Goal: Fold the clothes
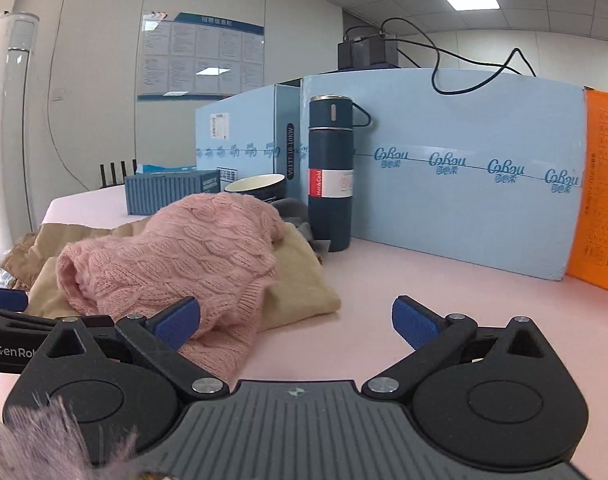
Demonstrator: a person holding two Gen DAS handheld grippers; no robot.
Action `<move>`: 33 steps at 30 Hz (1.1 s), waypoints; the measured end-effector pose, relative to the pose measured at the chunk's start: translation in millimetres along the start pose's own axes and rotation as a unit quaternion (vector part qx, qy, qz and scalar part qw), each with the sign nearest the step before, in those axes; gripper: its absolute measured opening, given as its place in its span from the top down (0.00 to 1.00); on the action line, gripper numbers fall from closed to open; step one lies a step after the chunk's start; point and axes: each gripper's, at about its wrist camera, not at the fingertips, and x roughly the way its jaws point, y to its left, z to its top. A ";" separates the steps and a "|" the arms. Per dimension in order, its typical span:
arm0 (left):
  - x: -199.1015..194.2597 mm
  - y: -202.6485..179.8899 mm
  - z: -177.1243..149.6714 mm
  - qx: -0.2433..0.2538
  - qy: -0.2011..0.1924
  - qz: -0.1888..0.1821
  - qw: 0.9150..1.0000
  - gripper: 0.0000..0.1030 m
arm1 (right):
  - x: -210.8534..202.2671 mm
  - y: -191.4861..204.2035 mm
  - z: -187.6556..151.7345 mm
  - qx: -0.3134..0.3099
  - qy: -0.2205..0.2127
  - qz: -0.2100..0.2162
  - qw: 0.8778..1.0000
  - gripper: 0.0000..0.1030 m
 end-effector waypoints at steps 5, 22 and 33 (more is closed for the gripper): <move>-7.1 -18.4 -4.8 0.024 -0.008 0.010 1.000 0.00 | -9.1 -10.4 -1.0 0.023 -0.017 -0.001 1.000 0.00; -7.3 -47.9 -9.3 0.034 -0.006 0.037 0.999 0.00 | -14.3 -10.3 1.0 0.029 -0.013 0.011 0.999 0.00; -5.5 -48.3 -11.2 0.015 -0.016 0.044 0.999 0.00 | -14.8 -14.1 0.4 0.041 -0.007 0.000 0.999 0.00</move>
